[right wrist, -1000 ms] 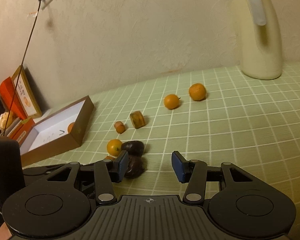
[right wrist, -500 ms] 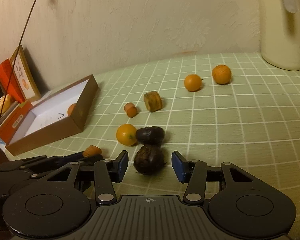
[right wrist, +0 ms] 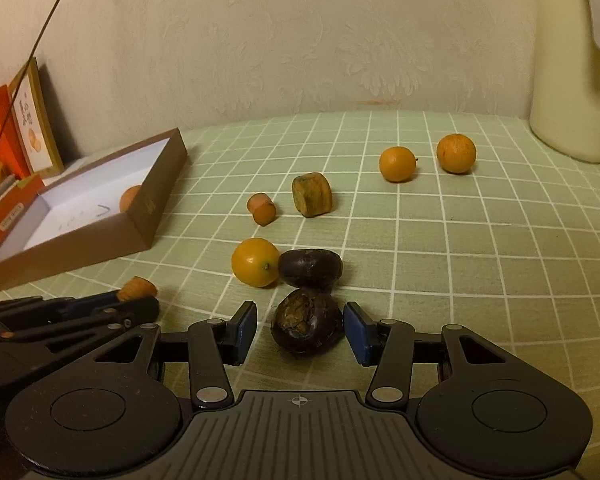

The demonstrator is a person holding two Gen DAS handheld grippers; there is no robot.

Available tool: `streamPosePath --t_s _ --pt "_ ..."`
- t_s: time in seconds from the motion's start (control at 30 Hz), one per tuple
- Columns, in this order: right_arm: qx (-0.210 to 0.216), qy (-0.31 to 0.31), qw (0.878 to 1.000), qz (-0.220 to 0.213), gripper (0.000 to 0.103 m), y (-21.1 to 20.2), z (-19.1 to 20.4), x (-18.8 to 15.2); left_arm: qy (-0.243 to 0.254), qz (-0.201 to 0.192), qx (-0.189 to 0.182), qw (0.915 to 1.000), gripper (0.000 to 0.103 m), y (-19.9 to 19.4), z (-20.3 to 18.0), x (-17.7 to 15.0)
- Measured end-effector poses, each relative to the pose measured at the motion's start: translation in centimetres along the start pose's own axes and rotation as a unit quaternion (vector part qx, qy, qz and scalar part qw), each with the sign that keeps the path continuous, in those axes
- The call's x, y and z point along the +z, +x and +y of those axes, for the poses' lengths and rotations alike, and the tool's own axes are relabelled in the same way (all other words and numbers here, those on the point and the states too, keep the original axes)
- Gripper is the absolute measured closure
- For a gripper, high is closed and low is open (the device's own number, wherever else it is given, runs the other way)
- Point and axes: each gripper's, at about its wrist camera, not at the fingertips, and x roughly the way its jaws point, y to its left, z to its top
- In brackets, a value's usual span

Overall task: Organize fruits
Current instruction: 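Grasp a small brown cylinder with the left tool while the right tool grasps a chestnut, then carry the brown cylinder and chestnut in both tools over the white tray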

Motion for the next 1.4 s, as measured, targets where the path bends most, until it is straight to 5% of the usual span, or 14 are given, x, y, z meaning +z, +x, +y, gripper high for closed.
streamPosePath --t_s 0.03,1.03,1.4 --pt "-0.008 -0.011 1.000 0.000 0.065 0.1 0.3 0.0 0.000 0.000 0.001 1.0000 0.091 0.0 0.1 0.0" --pt "0.017 -0.031 0.998 -0.052 0.065 -5.9 2.6 0.6 -0.008 -0.036 0.000 0.9993 0.091 -4.6 2.2 0.4" --pt "0.058 -0.060 0.988 -0.132 0.065 -9.8 6.2 2.8 -0.029 -0.092 0.022 0.9951 0.091 -9.6 6.1 1.7"
